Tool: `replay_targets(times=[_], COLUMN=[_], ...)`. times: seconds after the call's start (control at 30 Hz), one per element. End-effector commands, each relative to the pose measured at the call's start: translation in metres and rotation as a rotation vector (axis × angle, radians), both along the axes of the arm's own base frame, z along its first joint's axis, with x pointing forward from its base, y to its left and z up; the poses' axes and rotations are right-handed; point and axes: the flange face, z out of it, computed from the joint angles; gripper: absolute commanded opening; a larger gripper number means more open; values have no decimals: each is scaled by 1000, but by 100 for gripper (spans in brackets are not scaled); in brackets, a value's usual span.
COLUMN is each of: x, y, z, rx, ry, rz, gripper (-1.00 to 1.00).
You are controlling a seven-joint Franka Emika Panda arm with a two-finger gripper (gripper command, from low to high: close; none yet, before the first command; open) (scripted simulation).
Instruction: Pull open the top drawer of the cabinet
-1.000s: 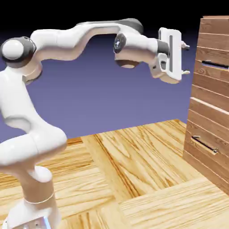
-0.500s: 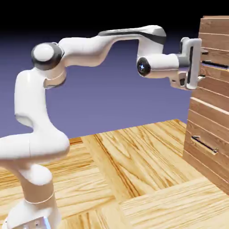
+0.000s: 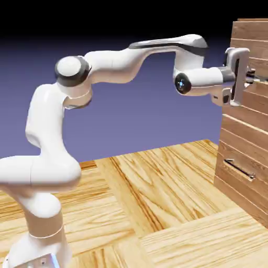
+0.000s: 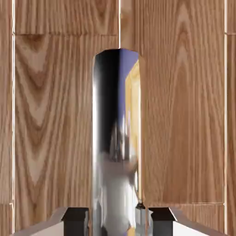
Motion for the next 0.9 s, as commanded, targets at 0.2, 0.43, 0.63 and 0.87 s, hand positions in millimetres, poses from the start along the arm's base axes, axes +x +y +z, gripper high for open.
replay_targets(times=[0.2, 0.43, 0.63, 0.87], x=[-58, -124, -193, -245], y=[0, 0, 0, 0], z=[0, 0, 0, 0], rx=[0, 0, 0, -2], ry=[0, 0, 0, 1], rz=[0, 0, 0, -1], gripper=[-100, -100, -100, 100])
